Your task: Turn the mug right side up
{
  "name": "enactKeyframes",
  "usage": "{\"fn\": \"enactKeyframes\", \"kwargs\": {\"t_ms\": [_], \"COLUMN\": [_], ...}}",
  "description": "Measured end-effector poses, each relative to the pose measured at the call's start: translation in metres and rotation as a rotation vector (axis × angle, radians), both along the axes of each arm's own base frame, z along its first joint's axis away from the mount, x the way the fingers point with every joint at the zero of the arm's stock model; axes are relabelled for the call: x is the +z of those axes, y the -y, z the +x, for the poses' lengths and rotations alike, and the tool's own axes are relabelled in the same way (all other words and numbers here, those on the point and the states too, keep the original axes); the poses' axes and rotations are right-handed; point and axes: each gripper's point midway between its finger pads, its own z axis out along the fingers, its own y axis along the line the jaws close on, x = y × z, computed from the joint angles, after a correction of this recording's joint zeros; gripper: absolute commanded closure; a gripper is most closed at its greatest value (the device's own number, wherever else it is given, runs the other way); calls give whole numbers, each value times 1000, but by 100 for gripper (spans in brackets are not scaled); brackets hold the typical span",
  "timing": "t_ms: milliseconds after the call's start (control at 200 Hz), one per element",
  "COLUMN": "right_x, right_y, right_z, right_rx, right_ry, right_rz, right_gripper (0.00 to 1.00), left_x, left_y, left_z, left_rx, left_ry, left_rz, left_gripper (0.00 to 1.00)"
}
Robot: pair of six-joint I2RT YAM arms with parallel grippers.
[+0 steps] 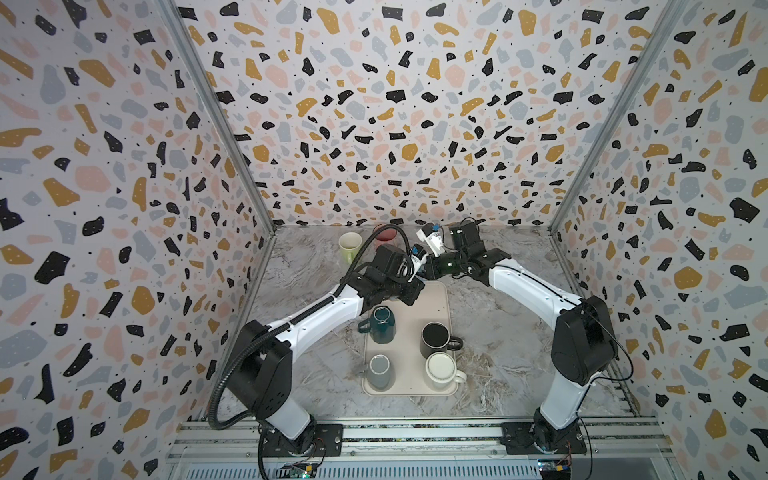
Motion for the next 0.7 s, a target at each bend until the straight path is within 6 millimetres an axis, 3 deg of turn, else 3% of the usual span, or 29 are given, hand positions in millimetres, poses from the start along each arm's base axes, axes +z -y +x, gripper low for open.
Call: {"fn": "enactKeyframes", "kwargs": {"t_ms": [390, 701], "right_x": [1, 5], "right_y": [-1, 6], "right_z": [2, -4], "right_rx": [-7, -43], "right_ry": [13, 22], "right_rz": [15, 47], "right_gripper": [100, 100], "left_x": [-1, 2], "left_y": [-3, -1], "left_z": [4, 2], "left_rx": [24, 13], "left_ry": [16, 45], "left_rz": [22, 47], "left_gripper": [100, 82]}}
